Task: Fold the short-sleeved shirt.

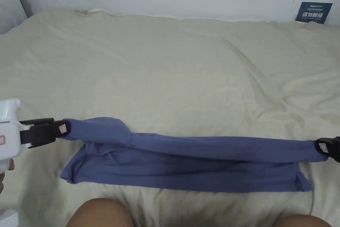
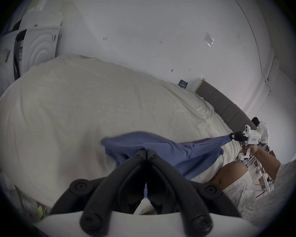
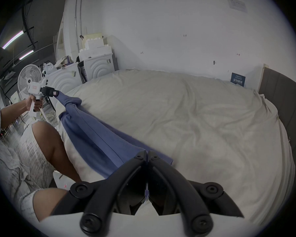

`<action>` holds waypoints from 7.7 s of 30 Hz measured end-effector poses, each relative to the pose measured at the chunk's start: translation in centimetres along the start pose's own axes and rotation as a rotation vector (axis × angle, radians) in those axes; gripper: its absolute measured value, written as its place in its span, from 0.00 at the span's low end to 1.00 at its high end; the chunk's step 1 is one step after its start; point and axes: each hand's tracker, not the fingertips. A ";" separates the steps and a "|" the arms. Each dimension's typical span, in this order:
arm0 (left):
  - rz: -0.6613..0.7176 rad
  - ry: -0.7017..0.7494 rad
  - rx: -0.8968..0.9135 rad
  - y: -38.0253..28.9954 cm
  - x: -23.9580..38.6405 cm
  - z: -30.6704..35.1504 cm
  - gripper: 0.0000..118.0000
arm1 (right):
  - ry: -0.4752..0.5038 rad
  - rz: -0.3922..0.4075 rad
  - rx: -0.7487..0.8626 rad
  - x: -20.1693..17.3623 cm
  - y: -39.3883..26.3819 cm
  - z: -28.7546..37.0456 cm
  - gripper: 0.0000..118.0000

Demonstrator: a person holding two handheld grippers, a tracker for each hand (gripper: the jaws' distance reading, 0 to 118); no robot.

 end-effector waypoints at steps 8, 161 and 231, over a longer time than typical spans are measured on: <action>0.023 0.030 -0.086 -4.4 -0.8 0.3 0.01 | 0.002 0.013 -0.088 -1.2 -2.6 -0.7 0.01; -0.143 0.279 -0.562 6.5 4.6 -8.1 0.16 | 0.061 0.252 -0.020 -9.5 10.6 -8.3 0.00; 0.287 -0.451 -0.570 0.7 3.7 -21.7 0.00 | -0.041 0.191 -0.102 -5.7 9.2 -7.7 0.00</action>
